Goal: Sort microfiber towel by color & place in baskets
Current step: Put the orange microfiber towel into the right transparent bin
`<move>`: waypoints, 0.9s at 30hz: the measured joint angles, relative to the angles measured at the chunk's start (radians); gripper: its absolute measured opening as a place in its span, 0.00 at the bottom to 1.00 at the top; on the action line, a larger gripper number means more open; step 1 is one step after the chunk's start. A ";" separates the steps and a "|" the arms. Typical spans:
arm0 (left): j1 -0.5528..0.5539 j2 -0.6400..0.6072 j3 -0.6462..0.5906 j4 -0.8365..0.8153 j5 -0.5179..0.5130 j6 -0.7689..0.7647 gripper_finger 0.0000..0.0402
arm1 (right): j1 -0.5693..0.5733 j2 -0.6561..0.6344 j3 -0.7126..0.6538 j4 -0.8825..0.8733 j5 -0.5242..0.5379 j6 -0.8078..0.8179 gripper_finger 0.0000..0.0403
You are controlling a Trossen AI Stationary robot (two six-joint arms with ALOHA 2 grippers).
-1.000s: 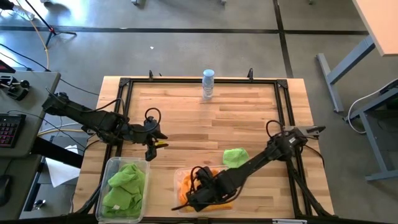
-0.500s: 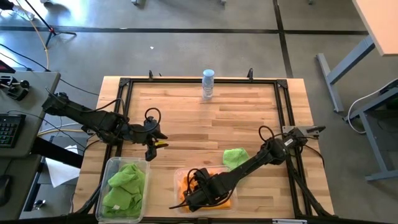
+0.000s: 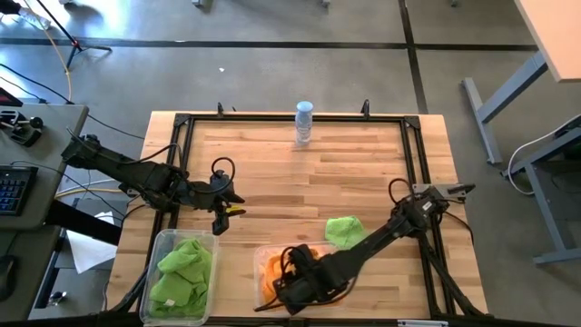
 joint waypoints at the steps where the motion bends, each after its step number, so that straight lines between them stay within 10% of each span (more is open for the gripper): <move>1: 0.000 0.000 0.000 0.001 0.000 0.000 0.34 | 0.004 -0.012 0.000 -0.003 0.008 -0.001 0.49; 27: 0.000 0.000 0.000 0.000 0.011 -0.015 0.34 | 0.032 -0.209 0.003 -0.140 -0.057 -0.015 0.51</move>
